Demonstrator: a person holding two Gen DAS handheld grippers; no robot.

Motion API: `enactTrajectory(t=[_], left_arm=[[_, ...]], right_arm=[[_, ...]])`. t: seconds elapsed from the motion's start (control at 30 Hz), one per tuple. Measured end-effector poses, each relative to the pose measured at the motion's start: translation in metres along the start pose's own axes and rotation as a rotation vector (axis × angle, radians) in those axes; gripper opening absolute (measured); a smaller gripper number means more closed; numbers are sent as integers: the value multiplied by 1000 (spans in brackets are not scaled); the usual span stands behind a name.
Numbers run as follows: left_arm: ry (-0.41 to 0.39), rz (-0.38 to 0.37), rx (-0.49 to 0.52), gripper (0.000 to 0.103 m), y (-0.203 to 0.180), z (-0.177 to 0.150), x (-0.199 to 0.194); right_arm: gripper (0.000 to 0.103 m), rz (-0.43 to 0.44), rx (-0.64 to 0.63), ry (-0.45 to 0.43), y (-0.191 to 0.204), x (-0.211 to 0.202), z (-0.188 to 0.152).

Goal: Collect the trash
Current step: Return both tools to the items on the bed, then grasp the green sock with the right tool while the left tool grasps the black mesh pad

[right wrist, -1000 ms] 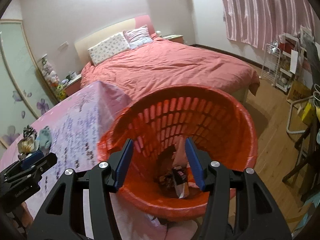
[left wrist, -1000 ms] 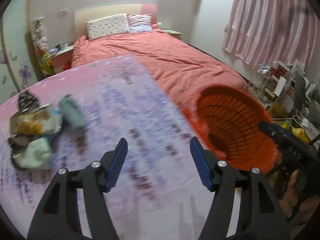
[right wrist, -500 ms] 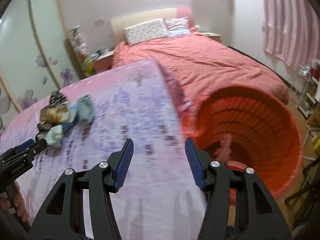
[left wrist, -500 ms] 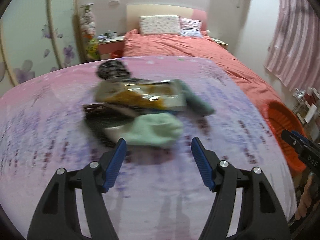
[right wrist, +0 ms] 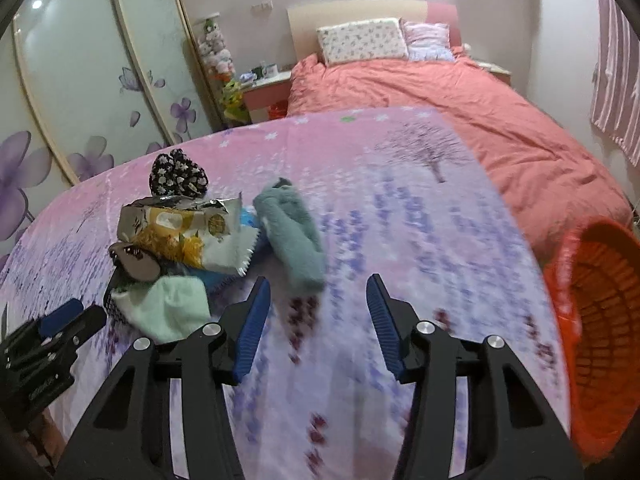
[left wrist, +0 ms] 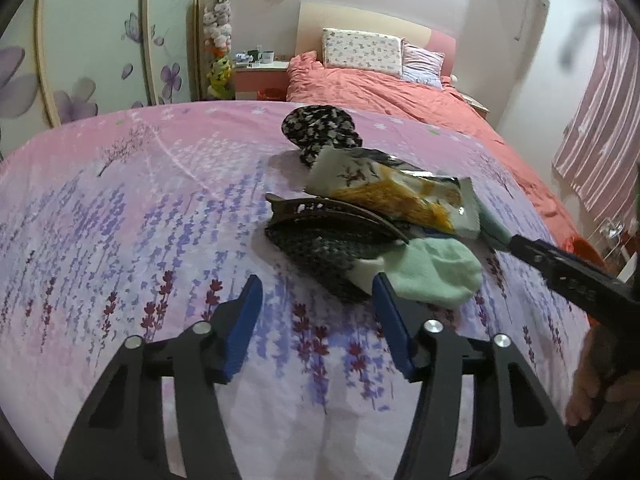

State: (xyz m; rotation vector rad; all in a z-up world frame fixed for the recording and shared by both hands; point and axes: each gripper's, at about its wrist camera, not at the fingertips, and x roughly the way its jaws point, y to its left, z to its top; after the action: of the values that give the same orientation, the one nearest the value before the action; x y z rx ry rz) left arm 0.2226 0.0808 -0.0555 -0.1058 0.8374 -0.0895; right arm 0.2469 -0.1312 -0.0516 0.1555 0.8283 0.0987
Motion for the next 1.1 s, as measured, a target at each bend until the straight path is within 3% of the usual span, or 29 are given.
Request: enactTrajectory(t=[0.07,0.13,0.2,0.3,0.47,0.77,1.1], left_arm=[[2,-10,-10,52,-1,2,3],[4,-16,-8,46,-2,5,8],[19,-23,1,38,-3,6,13],[32,-65,-6,28,-5,7,21],[35,-77,-19,8,-1,10,26],[-19,-60,-24,6,18,8,-17],[-155,-123,12,6,-2,45,-76]], right_arm=[[47,-1,-1,15,4,10,3],[37,-10,-7,29,7,17,3],[18,-14,-7,51,7,23,2],[14,-15,2,48,6,23,2],[12,-23,19,22,-6,7,-5],[12,-39,43,-43,-24,-31,-15],[12,-35,35,-92,-17,-60,-18]])
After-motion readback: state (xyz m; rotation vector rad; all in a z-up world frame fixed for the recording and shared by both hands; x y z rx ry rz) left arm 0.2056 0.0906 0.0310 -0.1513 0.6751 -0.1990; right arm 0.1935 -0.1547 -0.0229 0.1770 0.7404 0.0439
